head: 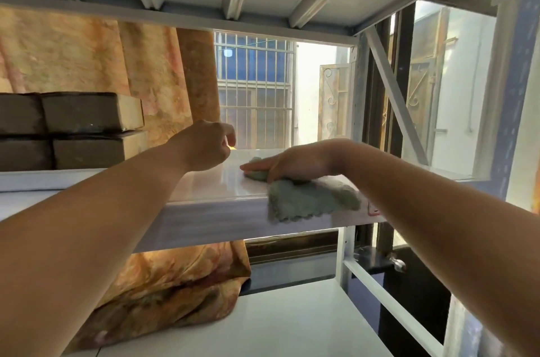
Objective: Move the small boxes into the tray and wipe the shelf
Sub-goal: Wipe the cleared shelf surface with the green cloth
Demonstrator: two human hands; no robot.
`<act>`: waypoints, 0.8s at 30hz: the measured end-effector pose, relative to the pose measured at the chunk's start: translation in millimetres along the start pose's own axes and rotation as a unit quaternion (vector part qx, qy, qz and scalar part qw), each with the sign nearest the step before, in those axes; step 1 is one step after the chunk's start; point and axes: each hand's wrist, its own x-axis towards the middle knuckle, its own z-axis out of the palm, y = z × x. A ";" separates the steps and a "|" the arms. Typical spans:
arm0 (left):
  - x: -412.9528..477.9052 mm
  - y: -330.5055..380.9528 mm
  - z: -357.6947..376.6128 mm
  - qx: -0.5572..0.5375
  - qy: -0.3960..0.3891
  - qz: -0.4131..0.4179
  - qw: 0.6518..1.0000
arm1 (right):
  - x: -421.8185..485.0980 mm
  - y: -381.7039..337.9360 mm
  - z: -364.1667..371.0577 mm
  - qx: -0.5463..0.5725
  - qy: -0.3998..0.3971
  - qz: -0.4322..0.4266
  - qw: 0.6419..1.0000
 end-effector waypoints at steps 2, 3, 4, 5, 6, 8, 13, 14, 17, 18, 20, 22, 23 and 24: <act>1.0 0.6 1.3 -0.011 0.008 -0.002 1.000 | -5.4 8.3 -10.9 -0.048 0.022 0.041 0.998; 1.5 1.0 1.7 -0.015 0.012 -0.001 1.000 | -6.7 12.2 -14.9 -0.090 0.034 0.074 0.993; 2.1 1.7 2.3 -0.018 0.013 -0.001 1.000 | -7.2 15.6 -18.7 -0.138 0.039 0.115 0.983; 2.5 2.1 2.1 -0.018 0.010 -0.001 1.000 | -6.1 18.4 -20.6 -0.183 0.041 0.152 0.970; 2.4 2.5 2.1 -0.017 0.005 0.000 1.000 | -4.1 19.7 -19.9 -0.217 0.040 0.175 0.960; 2.8 2.0 2.2 -0.012 -0.007 0.004 1.000 | 0.6 19.2 -19.6 -0.221 0.038 0.179 0.958; 4.8 1.4 6.0 0.015 -0.013 0.018 1.000 | 19.1 25.9 -12.4 -0.032 0.104 0.109 0.988; 4.9 2.1 6.6 0.022 -0.017 0.018 0.999 | 24.6 27.8 -8.4 -0.009 0.091 0.116 0.989; 6.0 1.6 5.8 0.051 -0.013 0.009 0.999 | 39.6 31.5 -2.4 0.008 0.014 0.112 0.994; 6.8 0.4 5.1 0.055 -0.003 0.001 0.998 | 42.2 28.9 -2.5 0.018 -0.002 0.103 0.995; 8.0 -2.3 3.0 0.057 0.023 -0.016 0.998 | 50.6 21.0 -3.8 0.038 -0.009 0.086 0.996; 9.1 -3.8 1.4 0.070 0.054 -0.030 0.996 | 65.2 7.8 -1.8 0.003 -0.002 0.051 0.999; 9.7 -4.7 0.7 0.074 0.070 -0.033 0.994 | 72.8 -0.8 0.9 -0.018 0.007 0.022 1.000; 10.4 -5.4 -0.1 0.075 0.084 -0.034 0.993 | 76.9 -11.8 4.4 -0.026 0.018 -0.011 0.999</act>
